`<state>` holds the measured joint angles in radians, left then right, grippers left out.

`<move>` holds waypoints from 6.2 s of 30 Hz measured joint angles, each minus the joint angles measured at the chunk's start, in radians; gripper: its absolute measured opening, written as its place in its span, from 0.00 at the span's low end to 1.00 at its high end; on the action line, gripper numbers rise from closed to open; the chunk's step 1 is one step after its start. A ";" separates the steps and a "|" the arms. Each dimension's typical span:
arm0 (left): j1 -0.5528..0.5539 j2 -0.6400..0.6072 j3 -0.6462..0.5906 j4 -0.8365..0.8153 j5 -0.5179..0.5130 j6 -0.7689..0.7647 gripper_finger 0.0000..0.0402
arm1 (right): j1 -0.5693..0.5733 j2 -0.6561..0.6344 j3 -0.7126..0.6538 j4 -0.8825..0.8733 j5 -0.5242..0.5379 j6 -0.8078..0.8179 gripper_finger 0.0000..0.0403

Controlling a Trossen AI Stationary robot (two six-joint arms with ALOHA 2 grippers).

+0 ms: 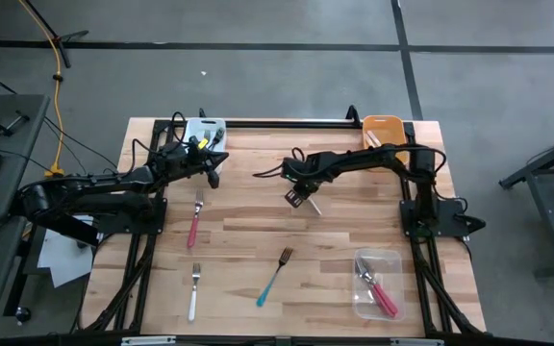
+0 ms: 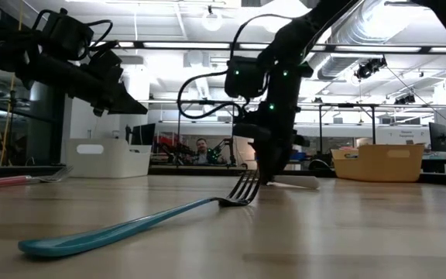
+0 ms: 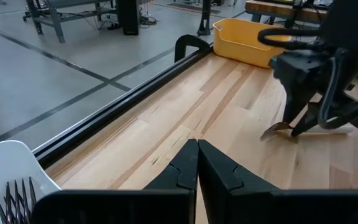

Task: Sort silverware by color (type)
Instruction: Put the top white fork into the yellow bin, then put the light red fork into the transparent bin

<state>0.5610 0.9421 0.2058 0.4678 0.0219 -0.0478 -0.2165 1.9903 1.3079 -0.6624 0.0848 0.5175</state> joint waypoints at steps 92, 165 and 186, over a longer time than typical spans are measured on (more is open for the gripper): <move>-0.281 0.000 0.004 -0.022 -0.041 0.027 0.00 | -0.333 -0.788 -0.706 0.906 0.009 -0.474 0.01; -0.570 0.133 0.232 -1.160 -0.157 -0.813 0.30 | 0.159 -0.787 -0.716 0.980 0.178 -0.465 0.00; -0.597 0.131 0.161 -1.092 -0.109 -0.667 0.04 | 0.163 -0.787 -0.716 0.895 0.204 -0.446 0.00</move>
<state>-0.0359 1.0731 0.3666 -0.6242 -0.0868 -0.7147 -0.0540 1.2034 0.5915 0.2322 0.2887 0.0711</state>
